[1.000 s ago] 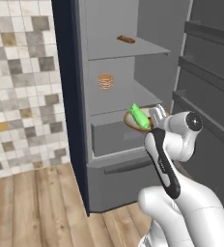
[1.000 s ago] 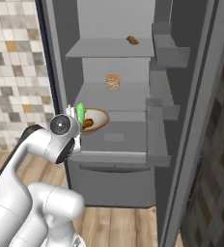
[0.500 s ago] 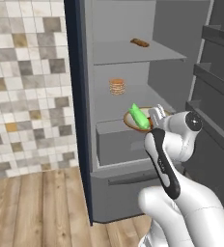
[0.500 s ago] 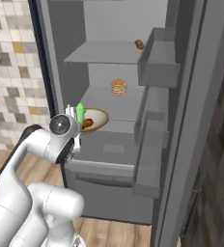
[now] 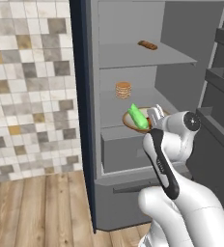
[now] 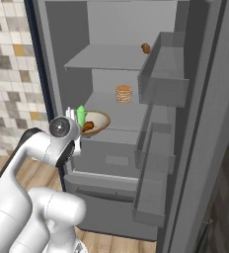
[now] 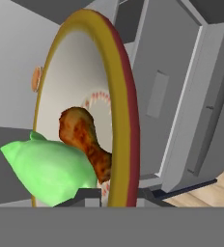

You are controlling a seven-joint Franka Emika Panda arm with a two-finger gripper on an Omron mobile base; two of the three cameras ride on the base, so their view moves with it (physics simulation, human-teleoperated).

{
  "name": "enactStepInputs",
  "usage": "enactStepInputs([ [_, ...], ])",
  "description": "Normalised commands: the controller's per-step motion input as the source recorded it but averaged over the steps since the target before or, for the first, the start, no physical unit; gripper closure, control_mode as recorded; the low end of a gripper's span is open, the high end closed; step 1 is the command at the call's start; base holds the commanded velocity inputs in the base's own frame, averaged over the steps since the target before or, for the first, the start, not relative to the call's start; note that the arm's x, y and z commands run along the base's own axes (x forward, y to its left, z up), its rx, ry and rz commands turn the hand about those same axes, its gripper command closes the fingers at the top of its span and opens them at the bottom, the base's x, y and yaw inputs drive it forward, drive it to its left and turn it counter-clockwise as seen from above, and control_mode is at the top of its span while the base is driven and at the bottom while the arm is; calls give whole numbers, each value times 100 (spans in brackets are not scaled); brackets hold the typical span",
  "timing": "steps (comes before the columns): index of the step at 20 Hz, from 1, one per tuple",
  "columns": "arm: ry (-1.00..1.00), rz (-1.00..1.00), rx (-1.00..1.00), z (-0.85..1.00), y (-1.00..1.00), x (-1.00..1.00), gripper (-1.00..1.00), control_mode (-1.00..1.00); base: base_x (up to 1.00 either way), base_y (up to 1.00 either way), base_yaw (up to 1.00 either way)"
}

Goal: Pick the chicken drumstick and corn from their plates and place them in the bowl. Then put the bowl in the fridge.

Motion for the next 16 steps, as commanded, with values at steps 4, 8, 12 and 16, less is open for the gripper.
enactStepInputs([
  [4, 0, 0, 0, 0, 0, 0, 100, 100, 0, 0, 0],
  [8, 0, 0, 0, 0, 0, 0, 100, 100, 0, 0, 0],
  [12, 0, 0, 0, 0, 0, 0, 100, -100, 0, 0, 0],
  [16, 0, 0, 0, 0, 0, 0, 100, -100, 0, 0, 0],
])
